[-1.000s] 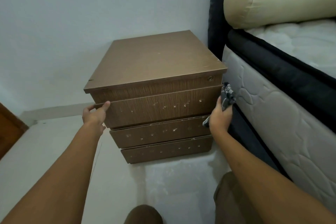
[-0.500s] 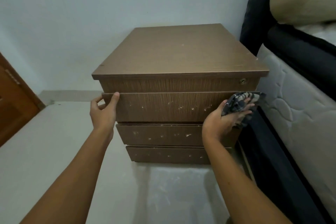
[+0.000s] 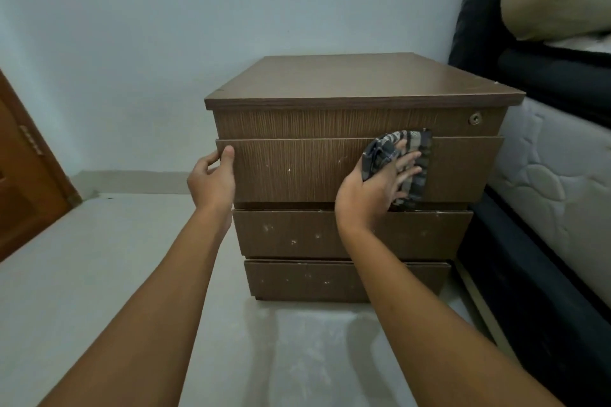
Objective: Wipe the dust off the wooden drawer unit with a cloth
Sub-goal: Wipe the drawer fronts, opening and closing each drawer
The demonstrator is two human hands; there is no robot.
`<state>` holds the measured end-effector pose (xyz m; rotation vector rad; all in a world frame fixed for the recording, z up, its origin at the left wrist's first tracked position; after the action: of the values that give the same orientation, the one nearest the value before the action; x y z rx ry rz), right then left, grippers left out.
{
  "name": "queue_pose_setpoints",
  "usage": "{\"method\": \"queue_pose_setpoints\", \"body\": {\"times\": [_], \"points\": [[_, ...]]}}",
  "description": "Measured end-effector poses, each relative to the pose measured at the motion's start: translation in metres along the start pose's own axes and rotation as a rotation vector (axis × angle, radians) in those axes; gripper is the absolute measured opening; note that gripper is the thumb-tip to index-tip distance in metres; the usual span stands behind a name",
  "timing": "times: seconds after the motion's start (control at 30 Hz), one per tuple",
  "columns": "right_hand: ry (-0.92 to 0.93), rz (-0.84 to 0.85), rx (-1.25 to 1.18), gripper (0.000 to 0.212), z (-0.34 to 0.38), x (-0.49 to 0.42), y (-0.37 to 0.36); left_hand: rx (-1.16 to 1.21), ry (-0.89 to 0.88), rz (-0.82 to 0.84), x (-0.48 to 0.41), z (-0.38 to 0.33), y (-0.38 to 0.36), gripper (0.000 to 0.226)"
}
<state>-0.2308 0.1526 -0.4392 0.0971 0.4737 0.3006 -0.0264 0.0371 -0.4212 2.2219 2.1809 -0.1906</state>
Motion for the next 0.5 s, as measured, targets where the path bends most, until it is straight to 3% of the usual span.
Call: {"method": "queue_pose_setpoints", "body": {"times": [0.23,0.5], "points": [[0.086,0.103,0.028,0.082,0.016,0.037,-0.040,-0.212,-0.022,0.224,-0.018,0.000,0.023,0.033],[0.293,0.316,0.229,0.084,0.029,0.093,-0.099,-0.269,-0.007,0.380,-0.023,-0.013,0.035,0.039]]}}
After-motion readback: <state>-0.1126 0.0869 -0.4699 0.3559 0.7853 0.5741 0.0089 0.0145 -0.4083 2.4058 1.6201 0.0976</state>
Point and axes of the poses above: each hand's wrist, its own x-axis away from the middle knuckle, its own y-axis out of the back of the hand, z = x × y, the point moved 4 cm from there along -x, towards the middle knuckle, and after that the axes turned 8 degrees about z, right-handed, at the moved point
